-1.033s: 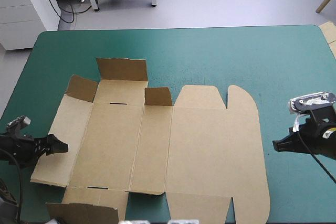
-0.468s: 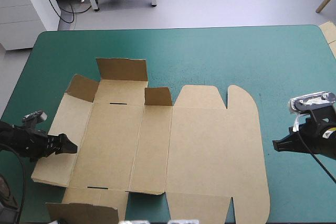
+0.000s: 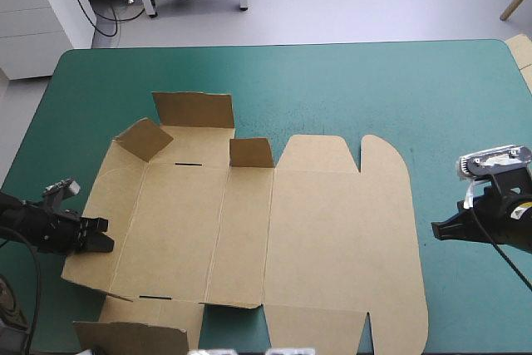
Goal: Fold the box
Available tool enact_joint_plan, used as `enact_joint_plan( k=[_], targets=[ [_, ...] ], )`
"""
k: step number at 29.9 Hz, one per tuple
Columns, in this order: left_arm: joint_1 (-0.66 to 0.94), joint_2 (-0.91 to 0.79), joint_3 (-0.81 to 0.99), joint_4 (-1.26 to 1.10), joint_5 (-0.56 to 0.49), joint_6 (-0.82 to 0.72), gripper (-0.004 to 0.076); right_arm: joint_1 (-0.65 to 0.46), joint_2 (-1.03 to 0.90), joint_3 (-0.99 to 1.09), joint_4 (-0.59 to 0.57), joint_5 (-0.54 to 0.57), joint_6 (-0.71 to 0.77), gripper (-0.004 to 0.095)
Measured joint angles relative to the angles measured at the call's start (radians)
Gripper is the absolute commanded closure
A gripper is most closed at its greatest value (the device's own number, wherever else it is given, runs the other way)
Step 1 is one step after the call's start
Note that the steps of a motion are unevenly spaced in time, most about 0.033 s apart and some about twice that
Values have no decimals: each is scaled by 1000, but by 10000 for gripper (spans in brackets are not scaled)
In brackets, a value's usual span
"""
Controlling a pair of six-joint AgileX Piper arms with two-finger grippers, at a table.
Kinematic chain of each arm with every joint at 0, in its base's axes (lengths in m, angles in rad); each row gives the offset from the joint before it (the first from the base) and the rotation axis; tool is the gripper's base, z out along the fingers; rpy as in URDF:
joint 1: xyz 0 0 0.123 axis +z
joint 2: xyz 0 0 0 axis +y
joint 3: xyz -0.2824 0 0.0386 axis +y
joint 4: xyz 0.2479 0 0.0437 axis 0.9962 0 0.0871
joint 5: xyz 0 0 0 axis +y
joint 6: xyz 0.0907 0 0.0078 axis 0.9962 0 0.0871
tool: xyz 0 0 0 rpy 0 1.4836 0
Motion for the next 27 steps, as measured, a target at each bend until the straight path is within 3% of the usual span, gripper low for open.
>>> enact_joint_plan(
  k=[16,27],
  targets=[
    [-30,0,-23,16,9,-13,731,0,0,0,0,0,0,888],
    [-401,12,-402,206,-11,-89,731,0,0,0,0,0,0,888]
  ],
)
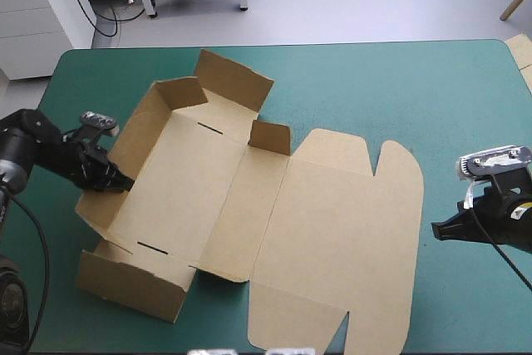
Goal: Fold the box
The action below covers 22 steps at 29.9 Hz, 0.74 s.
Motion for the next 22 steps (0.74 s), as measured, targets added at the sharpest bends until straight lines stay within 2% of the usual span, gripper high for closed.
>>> enact_joint_plan(
  k=[4,10,16,22],
  targets=[
    [-165,0,-148,165,-42,-12,731,0,0,0,0,0,0,889],
    [-416,31,-288,416,-199,-40,731,0,0,0,0,0,0,888],
    [-653,91,-319,710,-350,-76,731,0,0,0,0,0,0,889],
    [-848,136,-319,948,-442,-154,731,0,0,0,0,0,0,888]
  ],
)
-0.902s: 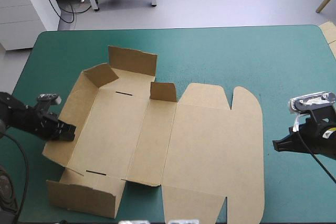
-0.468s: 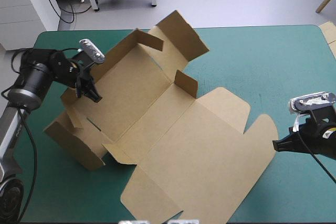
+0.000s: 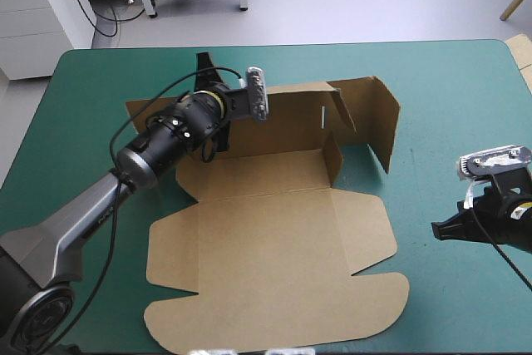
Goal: Fold the box
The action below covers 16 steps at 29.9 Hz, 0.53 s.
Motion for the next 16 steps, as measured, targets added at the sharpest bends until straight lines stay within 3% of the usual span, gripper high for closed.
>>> enact_joint_plan(
  k=[11,16],
  targets=[
    [-205,35,-3,114,-49,-93,731,0,0,0,0,-1,0,888],
    [-218,43,46,299,-82,-269,731,0,0,0,0,-1,0,888]
  ],
)
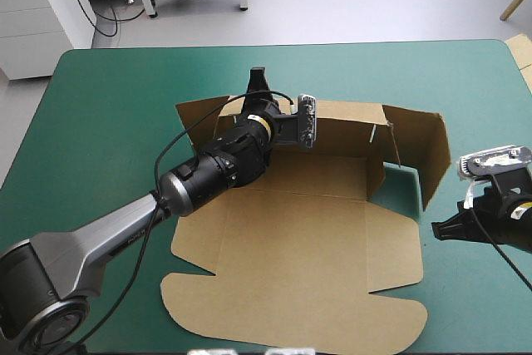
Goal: Fold the box
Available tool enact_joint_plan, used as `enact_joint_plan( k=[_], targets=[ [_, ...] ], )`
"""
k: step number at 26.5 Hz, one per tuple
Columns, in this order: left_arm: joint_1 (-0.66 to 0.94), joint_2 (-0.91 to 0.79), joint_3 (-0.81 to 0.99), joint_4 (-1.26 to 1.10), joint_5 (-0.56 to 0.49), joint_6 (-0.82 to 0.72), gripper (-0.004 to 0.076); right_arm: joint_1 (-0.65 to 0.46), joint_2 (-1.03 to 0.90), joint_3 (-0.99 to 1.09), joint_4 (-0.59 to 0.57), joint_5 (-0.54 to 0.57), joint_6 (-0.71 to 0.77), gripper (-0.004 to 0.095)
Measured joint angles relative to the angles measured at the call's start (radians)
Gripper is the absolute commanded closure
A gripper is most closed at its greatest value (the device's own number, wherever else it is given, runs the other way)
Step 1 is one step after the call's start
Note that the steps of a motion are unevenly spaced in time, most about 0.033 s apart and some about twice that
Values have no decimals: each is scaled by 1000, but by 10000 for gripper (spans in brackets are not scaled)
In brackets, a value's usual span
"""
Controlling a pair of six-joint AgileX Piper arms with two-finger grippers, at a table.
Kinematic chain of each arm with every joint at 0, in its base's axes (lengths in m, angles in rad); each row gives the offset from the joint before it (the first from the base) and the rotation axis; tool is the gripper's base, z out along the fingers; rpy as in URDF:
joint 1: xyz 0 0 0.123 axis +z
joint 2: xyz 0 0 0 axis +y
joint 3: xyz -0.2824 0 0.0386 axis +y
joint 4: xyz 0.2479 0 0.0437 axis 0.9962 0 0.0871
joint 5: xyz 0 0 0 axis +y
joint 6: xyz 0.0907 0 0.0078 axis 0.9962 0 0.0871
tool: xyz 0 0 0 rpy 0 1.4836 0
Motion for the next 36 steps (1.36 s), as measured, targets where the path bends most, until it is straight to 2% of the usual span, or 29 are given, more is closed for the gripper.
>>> enact_joint_plan(
  k=[7,14,17,18,20,21,22,24,25,32,36],
  targets=[
    [-25,6,141,375,-33,-321,731,0,0,0,1,-21,0,888],
    [-36,2,262,646,-38,-495,731,0,0,0,62,-85,0,861],
    [-38,0,275,678,-38,-512,731,0,0,0,112,-126,1,733],
    [-38,0,277,683,-39,-513,731,0,0,0,117,-139,3,655],
    [-38,0,277,685,-41,-517,731,0,0,0,121,-152,8,491],
    [-38,0,277,685,-42,-518,731,0,0,0,122,-154,7,307],
    [-38,-1,278,686,-46,-519,731,0,3,0,128,-157,7,230],
    [-38,-2,278,689,-53,-519,731,0,9,10,146,-160,7,127],
    [-38,-2,278,690,-58,-520,731,0,14,20,160,-161,7,107],
    [-38,-2,278,696,-77,-520,731,0,50,71,322,-216,-5,199],
    [-38,-2,278,696,-78,-520,731,0,123,-84,345,-236,-19,237]
  ],
)
